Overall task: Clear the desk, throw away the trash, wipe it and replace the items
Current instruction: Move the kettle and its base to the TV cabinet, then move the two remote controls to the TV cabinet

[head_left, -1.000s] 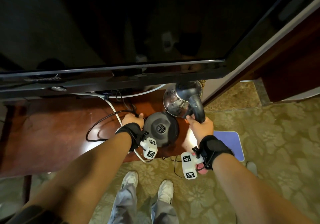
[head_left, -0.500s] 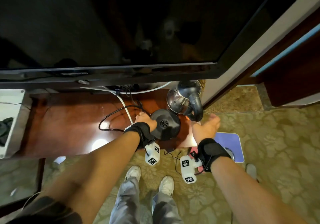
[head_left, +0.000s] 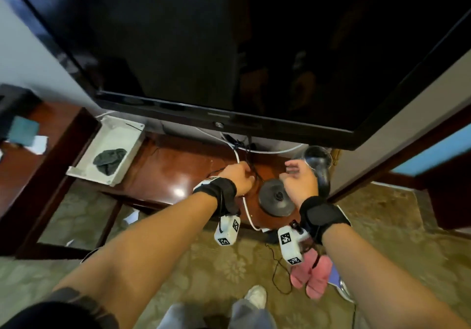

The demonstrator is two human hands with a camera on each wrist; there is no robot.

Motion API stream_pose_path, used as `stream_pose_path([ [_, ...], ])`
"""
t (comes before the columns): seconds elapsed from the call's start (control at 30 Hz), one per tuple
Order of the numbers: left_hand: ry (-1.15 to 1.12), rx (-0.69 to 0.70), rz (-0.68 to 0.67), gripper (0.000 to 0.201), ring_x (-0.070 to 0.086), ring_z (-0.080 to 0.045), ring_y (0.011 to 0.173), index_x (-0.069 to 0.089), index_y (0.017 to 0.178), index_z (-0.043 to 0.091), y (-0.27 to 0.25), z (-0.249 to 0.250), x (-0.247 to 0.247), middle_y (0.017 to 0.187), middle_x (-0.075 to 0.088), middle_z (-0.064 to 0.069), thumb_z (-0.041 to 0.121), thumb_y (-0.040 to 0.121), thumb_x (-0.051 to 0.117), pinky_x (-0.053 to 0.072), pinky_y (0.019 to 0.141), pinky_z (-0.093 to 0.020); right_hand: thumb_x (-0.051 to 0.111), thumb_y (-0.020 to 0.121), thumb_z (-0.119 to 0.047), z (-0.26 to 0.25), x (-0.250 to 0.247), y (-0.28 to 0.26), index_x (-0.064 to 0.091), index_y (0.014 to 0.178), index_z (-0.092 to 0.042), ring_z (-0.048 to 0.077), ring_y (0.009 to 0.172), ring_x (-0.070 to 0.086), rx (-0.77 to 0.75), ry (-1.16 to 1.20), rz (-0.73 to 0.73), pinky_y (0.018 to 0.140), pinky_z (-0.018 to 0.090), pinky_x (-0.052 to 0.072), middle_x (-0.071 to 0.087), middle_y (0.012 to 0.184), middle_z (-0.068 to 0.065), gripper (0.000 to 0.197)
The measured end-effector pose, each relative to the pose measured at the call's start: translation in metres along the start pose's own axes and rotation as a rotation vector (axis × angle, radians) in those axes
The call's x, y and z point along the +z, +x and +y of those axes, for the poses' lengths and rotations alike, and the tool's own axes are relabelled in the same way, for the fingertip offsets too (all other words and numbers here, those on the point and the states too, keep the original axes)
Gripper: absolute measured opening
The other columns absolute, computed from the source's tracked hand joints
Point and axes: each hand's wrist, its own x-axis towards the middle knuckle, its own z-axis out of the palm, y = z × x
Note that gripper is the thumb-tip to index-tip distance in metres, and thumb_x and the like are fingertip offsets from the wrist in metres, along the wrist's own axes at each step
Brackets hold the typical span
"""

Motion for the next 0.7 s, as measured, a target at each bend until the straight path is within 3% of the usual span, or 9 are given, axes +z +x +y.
stream_pose_path([
  [0.1, 0.002, -0.011, 0.123, 0.029, 0.061, -0.026, 0.106, 0.059, 0.115, 0.021, -0.038, -0.032, -0.044, 0.113, 0.063, -0.006, 0.037, 0.091, 0.057, 0.050, 0.092, -0.036, 0.069, 0.083, -0.007, -0.044, 0.038, -0.029, 0.064, 0.103, -0.021, 0.015, 0.090, 0.064, -0.109, -0.074, -0.118, 0.085, 0.029, 0.052, 0.065, 0.104, -0.001, 0.025],
  [0.27, 0.068, -0.117, 0.320, 0.039, 0.053, -0.030, 0.117, 0.055, 0.124, 0.022, -0.120, -0.124, -0.127, 0.127, 0.052, -0.006, 0.044, 0.091, 0.052, 0.045, 0.098, -0.045, 0.070, 0.085, -0.016, -0.124, 0.128, -0.090, 0.066, 0.109, -0.023, 0.015, 0.089, 0.061, -0.369, -0.253, -0.309, 0.083, 0.028, 0.050, 0.064, 0.105, -0.004, 0.025],
  [0.4, 0.017, -0.177, 0.453, 0.044, 0.055, -0.030, 0.119, 0.058, 0.124, 0.020, -0.201, -0.226, -0.190, 0.128, 0.057, -0.008, 0.050, 0.093, 0.050, 0.046, 0.099, -0.043, 0.072, 0.084, -0.015, -0.180, 0.229, -0.154, 0.070, 0.107, -0.018, 0.015, 0.092, 0.062, -0.515, -0.333, -0.438, 0.086, 0.026, 0.048, 0.068, 0.100, 0.000, 0.024],
  [0.53, -0.039, -0.299, 0.545, 0.047, 0.056, -0.029, 0.117, 0.058, 0.126, 0.022, -0.288, -0.332, -0.243, 0.128, 0.058, -0.005, 0.054, 0.092, 0.047, 0.047, 0.097, -0.045, 0.074, 0.080, -0.011, -0.232, 0.346, -0.221, 0.071, 0.104, -0.018, 0.015, 0.087, 0.064, -0.607, -0.331, -0.574, 0.091, 0.032, 0.051, 0.069, 0.094, -0.001, 0.026],
  [0.63, -0.108, -0.413, 0.608, 0.049, 0.059, -0.026, 0.111, 0.059, 0.123, 0.023, -0.345, -0.405, -0.271, 0.122, 0.062, -0.002, 0.058, 0.090, 0.049, 0.050, 0.094, -0.042, 0.073, 0.078, -0.018, -0.266, 0.423, -0.273, 0.070, 0.102, -0.027, 0.013, 0.089, 0.065, -0.656, -0.324, -0.681, 0.085, 0.030, 0.053, 0.069, 0.099, -0.006, 0.025],
  [0.7, -0.155, -0.489, 0.652, 0.047, 0.060, -0.025, 0.109, 0.059, 0.123, 0.021, -0.378, -0.446, -0.287, 0.120, 0.063, -0.002, 0.056, 0.091, 0.050, 0.050, 0.093, -0.039, 0.073, 0.080, -0.020, -0.289, 0.468, -0.302, 0.070, 0.104, -0.025, 0.013, 0.092, 0.064, -0.708, -0.318, -0.760, 0.084, 0.029, 0.052, 0.068, 0.100, -0.006, 0.025],
])
